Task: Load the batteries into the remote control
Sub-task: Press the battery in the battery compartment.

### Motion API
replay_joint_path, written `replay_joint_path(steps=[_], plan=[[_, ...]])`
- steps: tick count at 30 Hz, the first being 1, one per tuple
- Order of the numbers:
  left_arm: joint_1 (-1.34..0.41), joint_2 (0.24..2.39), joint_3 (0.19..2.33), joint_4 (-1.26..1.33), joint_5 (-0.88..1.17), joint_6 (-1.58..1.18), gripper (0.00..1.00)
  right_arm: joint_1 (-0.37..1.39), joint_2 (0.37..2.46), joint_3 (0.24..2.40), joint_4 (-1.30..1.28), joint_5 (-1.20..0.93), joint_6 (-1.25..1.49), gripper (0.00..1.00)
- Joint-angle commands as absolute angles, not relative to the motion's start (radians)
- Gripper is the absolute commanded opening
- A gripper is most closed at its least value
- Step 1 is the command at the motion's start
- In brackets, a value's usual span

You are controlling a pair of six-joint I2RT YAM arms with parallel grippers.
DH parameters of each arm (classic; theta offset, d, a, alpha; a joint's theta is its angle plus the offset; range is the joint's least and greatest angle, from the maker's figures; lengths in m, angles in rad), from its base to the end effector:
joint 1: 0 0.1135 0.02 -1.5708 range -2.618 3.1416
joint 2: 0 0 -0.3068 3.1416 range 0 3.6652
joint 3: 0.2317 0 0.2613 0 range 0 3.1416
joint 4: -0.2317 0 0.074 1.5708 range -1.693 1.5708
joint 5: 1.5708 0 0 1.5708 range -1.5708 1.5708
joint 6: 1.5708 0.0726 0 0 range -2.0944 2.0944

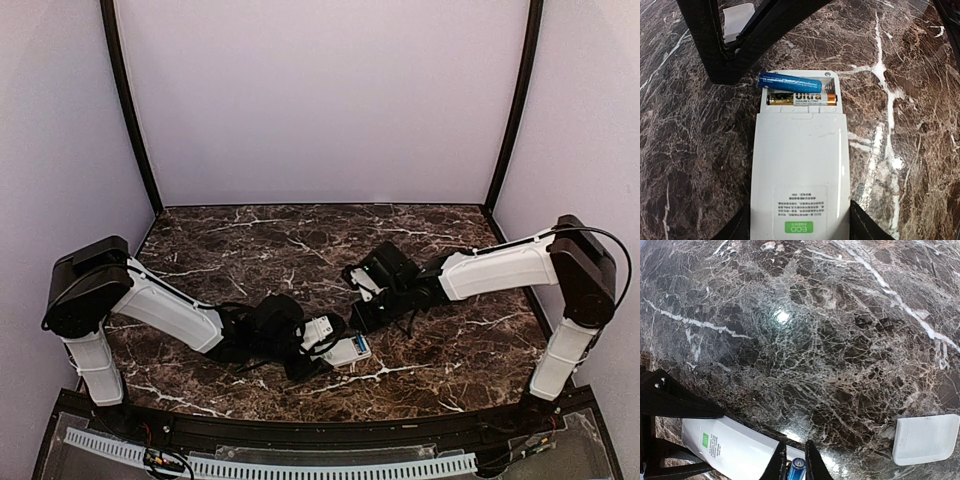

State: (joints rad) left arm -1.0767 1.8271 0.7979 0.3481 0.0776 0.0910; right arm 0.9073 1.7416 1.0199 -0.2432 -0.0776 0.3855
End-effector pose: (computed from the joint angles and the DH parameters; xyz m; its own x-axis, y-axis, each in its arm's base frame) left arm 0.1819 -0.3496 0.1311 -0.2150 0.5902 -0.7781 0.9297 0.3677 0.0220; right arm 0.2333 0.3076 0.1725 -0.7747 -0.3823 -0.5037 -0.5627 0.7803 0.2732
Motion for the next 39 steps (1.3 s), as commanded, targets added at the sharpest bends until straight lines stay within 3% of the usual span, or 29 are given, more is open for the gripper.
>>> replay_joint_path(steps=[1,26,39], plan=[[-1.079,1.876,0.762,0.224,0.063,0.081,0.59,0.922,1.762,1.002,-0.244,-0.06,0.373,0.11],[-1.078,1.878,0.762,0.224,0.063,0.081,0.59,0.972,1.717,0.874,-0.214,-0.005,0.404,0.0],[-1.079,1.88,0.764,0.223,0.066,0.081,0.59,1.002,1.682,0.812,-0.231,0.037,0.441,0.01]])
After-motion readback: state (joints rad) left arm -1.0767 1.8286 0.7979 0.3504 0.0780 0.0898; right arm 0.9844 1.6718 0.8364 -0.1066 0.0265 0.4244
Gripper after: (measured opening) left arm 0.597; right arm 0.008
